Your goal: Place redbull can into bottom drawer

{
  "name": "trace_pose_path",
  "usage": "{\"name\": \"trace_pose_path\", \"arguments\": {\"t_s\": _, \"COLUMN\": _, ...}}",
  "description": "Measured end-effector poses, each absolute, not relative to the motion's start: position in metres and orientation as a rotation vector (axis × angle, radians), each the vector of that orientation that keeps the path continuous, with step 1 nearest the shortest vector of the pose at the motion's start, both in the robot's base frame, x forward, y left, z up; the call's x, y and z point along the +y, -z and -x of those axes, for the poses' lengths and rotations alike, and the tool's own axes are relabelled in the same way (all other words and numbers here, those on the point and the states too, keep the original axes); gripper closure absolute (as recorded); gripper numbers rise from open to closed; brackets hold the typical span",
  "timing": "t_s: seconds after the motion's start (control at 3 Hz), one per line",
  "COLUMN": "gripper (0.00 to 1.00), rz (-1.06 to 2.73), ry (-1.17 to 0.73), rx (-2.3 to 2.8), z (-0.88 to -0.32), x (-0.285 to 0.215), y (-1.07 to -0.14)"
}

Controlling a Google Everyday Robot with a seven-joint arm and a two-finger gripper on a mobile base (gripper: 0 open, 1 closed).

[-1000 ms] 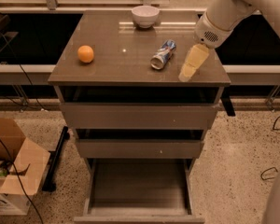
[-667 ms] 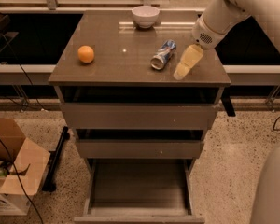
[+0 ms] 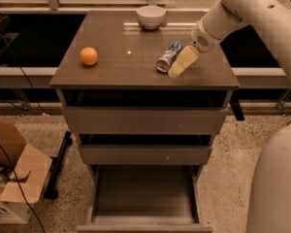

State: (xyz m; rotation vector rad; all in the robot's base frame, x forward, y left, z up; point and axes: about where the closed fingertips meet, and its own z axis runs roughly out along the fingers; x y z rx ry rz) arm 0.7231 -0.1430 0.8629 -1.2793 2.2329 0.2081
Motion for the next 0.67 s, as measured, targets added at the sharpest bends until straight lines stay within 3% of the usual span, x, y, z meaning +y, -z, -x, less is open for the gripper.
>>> {"name": "trace_pose_path", "arguments": {"t_s": 0.67, "gripper": 0.0, "rz": 1.245, "ry": -0.339, "rx": 2.156, "z": -0.748, "x": -0.098, "y": -0.85}}
